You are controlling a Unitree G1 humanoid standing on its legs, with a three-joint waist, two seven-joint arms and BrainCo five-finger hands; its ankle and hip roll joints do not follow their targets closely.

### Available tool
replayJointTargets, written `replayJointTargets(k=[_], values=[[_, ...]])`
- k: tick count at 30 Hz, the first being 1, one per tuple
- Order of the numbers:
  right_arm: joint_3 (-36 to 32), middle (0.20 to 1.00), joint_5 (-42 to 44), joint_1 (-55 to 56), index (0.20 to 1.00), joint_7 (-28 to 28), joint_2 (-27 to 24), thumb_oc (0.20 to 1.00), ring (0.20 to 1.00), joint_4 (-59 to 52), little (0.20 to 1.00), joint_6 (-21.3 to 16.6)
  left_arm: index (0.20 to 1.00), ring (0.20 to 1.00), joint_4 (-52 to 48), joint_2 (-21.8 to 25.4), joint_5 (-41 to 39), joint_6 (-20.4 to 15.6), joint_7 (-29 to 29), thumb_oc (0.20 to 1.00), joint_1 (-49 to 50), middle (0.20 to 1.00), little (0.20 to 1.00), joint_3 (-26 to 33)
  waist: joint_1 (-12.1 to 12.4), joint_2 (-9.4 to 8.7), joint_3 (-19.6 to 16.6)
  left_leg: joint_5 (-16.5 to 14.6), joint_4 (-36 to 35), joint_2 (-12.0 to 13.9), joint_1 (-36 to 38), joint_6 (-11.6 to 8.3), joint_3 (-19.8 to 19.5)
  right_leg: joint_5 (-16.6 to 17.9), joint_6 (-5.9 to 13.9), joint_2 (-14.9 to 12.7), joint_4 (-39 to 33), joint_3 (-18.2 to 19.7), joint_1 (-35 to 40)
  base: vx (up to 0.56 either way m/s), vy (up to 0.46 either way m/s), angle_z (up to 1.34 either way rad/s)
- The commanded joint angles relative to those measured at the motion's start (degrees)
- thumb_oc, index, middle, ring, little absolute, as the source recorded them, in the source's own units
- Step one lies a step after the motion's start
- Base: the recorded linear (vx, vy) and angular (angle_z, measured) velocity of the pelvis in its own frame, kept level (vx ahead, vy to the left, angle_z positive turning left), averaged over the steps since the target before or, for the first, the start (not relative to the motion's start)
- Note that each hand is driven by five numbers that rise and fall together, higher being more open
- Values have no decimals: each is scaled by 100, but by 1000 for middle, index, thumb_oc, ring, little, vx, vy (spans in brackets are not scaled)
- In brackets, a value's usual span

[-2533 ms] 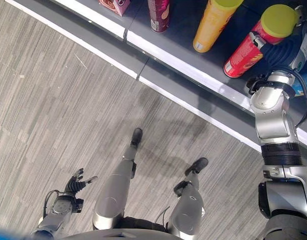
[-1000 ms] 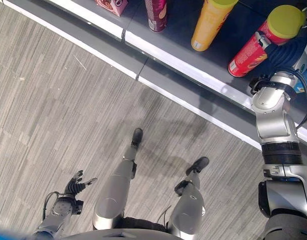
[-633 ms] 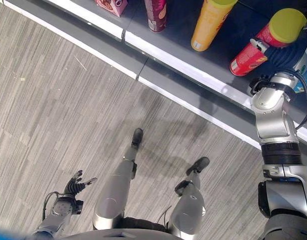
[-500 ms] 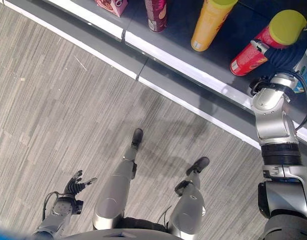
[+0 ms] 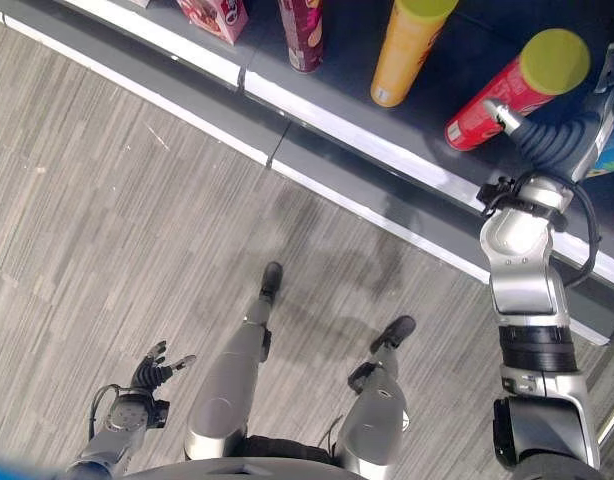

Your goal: Put the goods on the table back onto the shelves and tidy them up.

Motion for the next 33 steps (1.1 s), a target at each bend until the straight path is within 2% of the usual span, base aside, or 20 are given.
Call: replayJointTargets(k=[1,2,4,8,9,10,12,13,18,20,22,25,27,28,29,33], values=[[-182,1000,89,513,1000,397,-331,1000,1000,-156,1000,-393,1000,1000,401,98,-95,61,-19,1000,193,1000,1000,33,-64,-195,-621,-163,-545,136,132,-71,181,-590,313,-294,509,365,134,102,-21,-15],[-278,1000,706,1127,1000,992,-40,1000,1000,-381,1000,-630,1000,1000,627,91,-24,160,-137,1000,243,1000,1000,225,-249,-384,-864,-259,-507,285,402,-97,314,-605,313,-202,408,439,321,115,-21,-30],[-150,1000,1175,1397,1000,1501,53,1000,1000,-441,1000,-762,1000,1000,864,106,105,211,-202,1000,267,1000,1000,357,-332,-507,-1033,-290,-536,362,641,-118,464,-607,313,-159,369,489,445,118,-21,-52],[26,1000,2016,1998,1000,2511,105,1000,1000,-574,1000,-880,1000,1000,1166,135,289,287,-385,1000,316,1000,1000,612,-466,-657,-1382,-352,-572,490,1055,-172,687,-650,304,-52,312,536,690,81,-23,-31],[21,1000,2019,1999,1000,2514,105,1000,1000,-575,1000,-881,1000,1000,1166,135,290,287,-386,1000,314,1000,1000,611,-472,-664,-1388,-334,-577,474,1042,-162,683,-630,307,-64,300,531,683,85,-51,-31],[85,1000,2496,2324,1000,3023,200,1000,1000,-482,1000,-823,1000,1000,1274,146,376,308,-495,1000,310,1000,1000,707,-527,-689,-1554,-392,-584,552,1258,-209,773,-710,288,12,313,546,843,55,-26,-32],[151,1000,2630,2415,1000,3094,226,1000,1000,-394,1000,-863,1000,1000,1396,119,405,301,-547,1000,280,1000,1000,731,-573,-694,-1651,-399,-595,566,1367,-210,815,-714,282,29,303,571,902,82,-28,-29],[166,1000,2898,2624,1000,3314,362,1000,1000,-200,1000,-842,1000,1000,1471,99,448,295,-619,1000,278,1000,1000,744,-643,-670,-1820,-437,-599,611,1541,-222,901,-763,253,79,302,615,999,102,-39,-17],[288,1000,3005,3358,1000,3874,503,1000,1000,378,1000,-544,1000,1000,1572,64,550,230,-713,1000,314,1000,1000,855,-818,-575,-2120,-494,-607,763,1921,-304,1135,-892,187,222,327,761,1166,61,-30,-21],[440,1000,2638,3461,1000,3897,416,1000,1000,906,1000,-467,1000,1000,1562,29,569,220,-815,1000,285,1000,1000,854,-889,-544,-2215,-503,-610,794,2019,-309,1197,-909,177,250,331,813,1212,40,-39,-29],[396,1000,2693,3714,1000,4097,430,1000,1000,1085,1000,-372,1000,1000,1501,58,595,197,-867,1000,326,1000,1000,846,-939,-503,-2264,-519,-608,823,2105,-318,1243,-938,164,284,346,850,1248,29,-32,-13],[642,1000,2824,3703,1000,4184,641,1000,1000,2367,1000,-305,1000,1000,1523,28,572,172,-914,1000,287,1000,1000,769,-996,-456,-2323,-521,-599,876,2212,-331,1305,-986,129,328,388,918,1291,2,-26,-20],[785,1000,2610,3664,1000,4164,842,1000,1000,3367,1000,-172,1000,1000,1568,29,607,170,-956,1000,249,1000,1000,696,-1019,-423,-2379,-521,-601,908,2245,-339,1326,-1022,108,373,384,938,1322,13,-40,-14],[947,1000,2192,3434,1000,3948,1032,1000,1000,4368,1000,-111,1000,1000,1655,-10,647,186,-959,1000,181,1000,1000,621,-1016,-380,-2421,-519,-609,930,2273,-337,1329,-1047,96,418,367,946,1363,16,-40,0],[951,1000,2191,3424,1000,3946,1034,1000,1000,4379,1000,-118,1000,1000,1656,-8,647,186,-959,1000,178,1000,1000,623,-1016,-381,-2416,-520,-609,931,2276,-337,1329,-1047,95,420,366,946,1366,8,-41,3],[1152,1000,2014,3030,1000,3810,1355,1000,1000,5655,1000,-9,1000,1000,1873,-68,715,165,-930,1000,56,1000,1000,481,-1006,-297,-2448,-524,-619,980,2369,-343,1353,-1053,70,491,294,985,1437,6,-28,0]])
